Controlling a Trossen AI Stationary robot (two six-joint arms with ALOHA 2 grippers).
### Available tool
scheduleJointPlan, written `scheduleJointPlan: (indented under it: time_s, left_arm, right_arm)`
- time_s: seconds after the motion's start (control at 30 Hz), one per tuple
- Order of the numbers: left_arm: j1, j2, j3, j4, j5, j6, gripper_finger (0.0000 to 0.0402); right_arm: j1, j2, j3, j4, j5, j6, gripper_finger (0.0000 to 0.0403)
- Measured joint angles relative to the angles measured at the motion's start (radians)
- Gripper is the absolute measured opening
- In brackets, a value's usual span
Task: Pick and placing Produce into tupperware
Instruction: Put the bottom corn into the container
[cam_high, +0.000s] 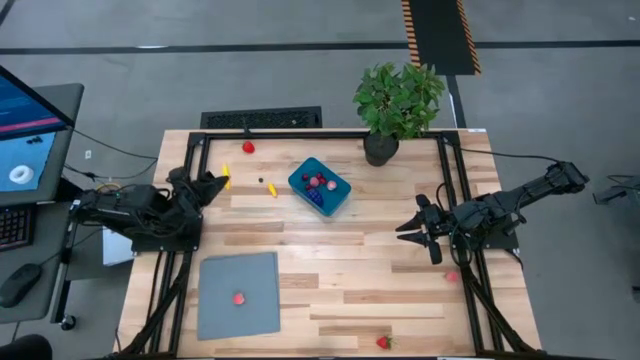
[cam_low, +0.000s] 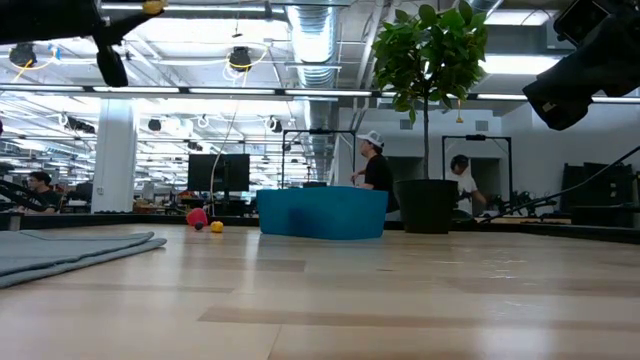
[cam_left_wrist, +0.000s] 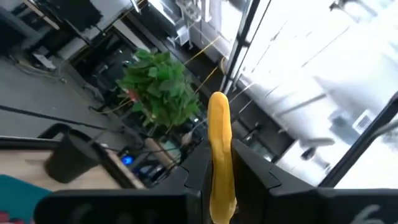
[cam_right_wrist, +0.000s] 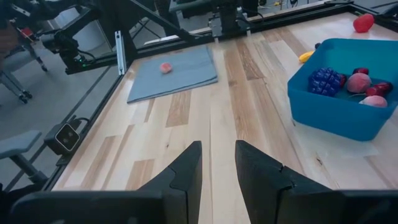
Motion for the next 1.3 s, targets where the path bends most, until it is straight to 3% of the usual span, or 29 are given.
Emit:
scheduleJointPlan:
  time_s: [0.1, 0.27, 0.7, 0.83, 0.93, 1.0, 1.13, 1.3]
  left_arm:
    - [0.0, 0.0, 0.0, -0.052, -0.001, 0.126, 0.004]
    - [0.0, 0.0, 0.0, -0.127, 0.0, 0.545, 0.004]
    - [0.0, 0.002, 0.001, -0.097, -0.004, 1.364, 0.004]
    - [0.0, 0.002, 0.001, -0.089, -0.075, 1.569, 0.004]
    - [0.0, 0.002, 0.001, -0.079, -0.108, 1.569, 0.004]
    - [0.0, 0.002, 0.001, -0.064, -0.099, 1.451, 0.004]
    - [0.0, 0.002, 0.001, -0.029, -0.092, 0.988, 0.004]
    - [0.023, 0.046, 0.002, -0.113, -0.241, 0.531, 0.004]
  right_arm:
    - [0.0, 0.0, 0.0, 0.0, 0.0, -0.004, 0.0118]
    - [0.0, 0.0, 0.0, 0.0, 0.0, -0.009, 0.0118]
    - [0.0, 0.0, 0.0, -0.001, 0.017, -0.035, 0.0118]
    - [0.0, 0.0, 0.0, -0.001, 0.027, -0.035, 0.0118]
    - [0.0, 0.0, 0.0, -0.001, 0.027, -0.035, 0.0118]
    - [0.0, 0.0, 0.0, -0.001, 0.027, -0.035, 0.0118]
    - [0.0, 0.0, 0.0, -0.002, 0.027, -0.035, 0.0118]
    - [0.0, 0.0, 0.0, -0.001, 0.027, -0.035, 0.0118]
